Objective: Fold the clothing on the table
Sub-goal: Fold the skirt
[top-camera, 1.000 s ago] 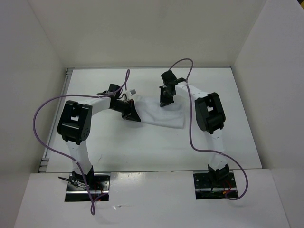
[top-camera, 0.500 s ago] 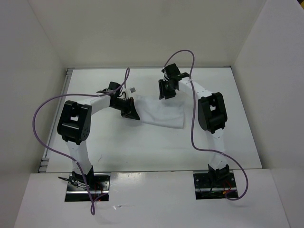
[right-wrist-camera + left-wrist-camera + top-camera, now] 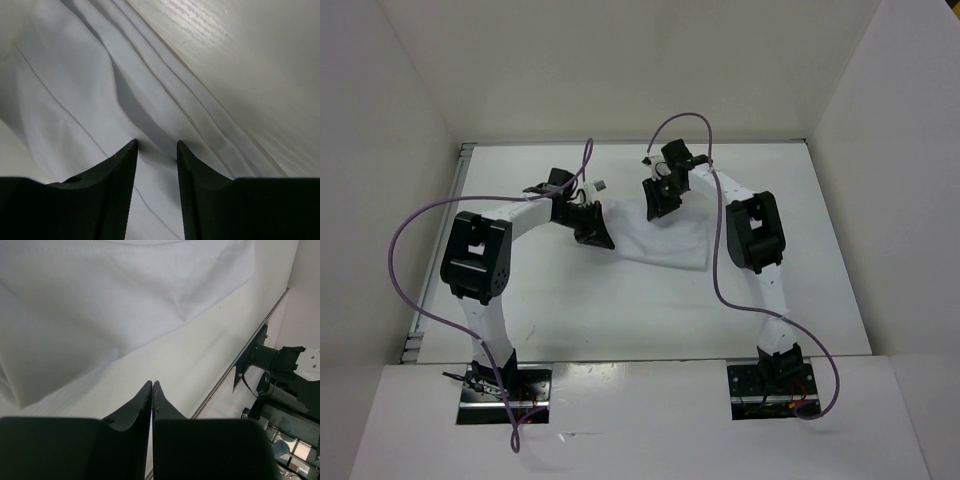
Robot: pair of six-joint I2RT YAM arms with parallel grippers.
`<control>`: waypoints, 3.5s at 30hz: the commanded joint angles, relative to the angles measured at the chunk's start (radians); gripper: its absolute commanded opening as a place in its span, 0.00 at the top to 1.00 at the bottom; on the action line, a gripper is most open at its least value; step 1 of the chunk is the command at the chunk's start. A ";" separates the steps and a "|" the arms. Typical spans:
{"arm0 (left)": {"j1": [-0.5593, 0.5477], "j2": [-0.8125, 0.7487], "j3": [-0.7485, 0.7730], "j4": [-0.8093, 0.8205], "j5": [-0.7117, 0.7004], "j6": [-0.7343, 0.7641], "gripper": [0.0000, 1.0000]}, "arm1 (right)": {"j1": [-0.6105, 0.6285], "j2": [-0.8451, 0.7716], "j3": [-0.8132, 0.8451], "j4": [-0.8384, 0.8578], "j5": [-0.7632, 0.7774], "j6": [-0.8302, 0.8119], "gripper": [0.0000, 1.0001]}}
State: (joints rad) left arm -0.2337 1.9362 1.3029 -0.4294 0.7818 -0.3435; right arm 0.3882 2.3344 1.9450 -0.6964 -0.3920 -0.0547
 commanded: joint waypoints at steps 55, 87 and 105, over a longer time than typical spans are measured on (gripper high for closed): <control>0.017 0.147 0.378 -0.028 0.017 0.014 0.93 | -0.342 -0.486 -0.567 0.093 0.306 0.466 0.49; 0.007 0.178 0.369 -0.012 0.083 0.012 0.93 | -0.309 -0.362 -0.817 0.366 -0.073 0.656 0.78; -0.136 0.201 0.207 -0.080 -0.053 0.132 0.93 | -0.279 -0.431 -0.791 0.345 -0.042 0.658 1.00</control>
State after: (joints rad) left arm -0.3759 2.1586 1.5211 -0.5152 0.7769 -0.2550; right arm 0.0990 1.9324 1.1271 -0.2974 -0.4782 0.6289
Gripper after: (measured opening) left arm 0.066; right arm 0.023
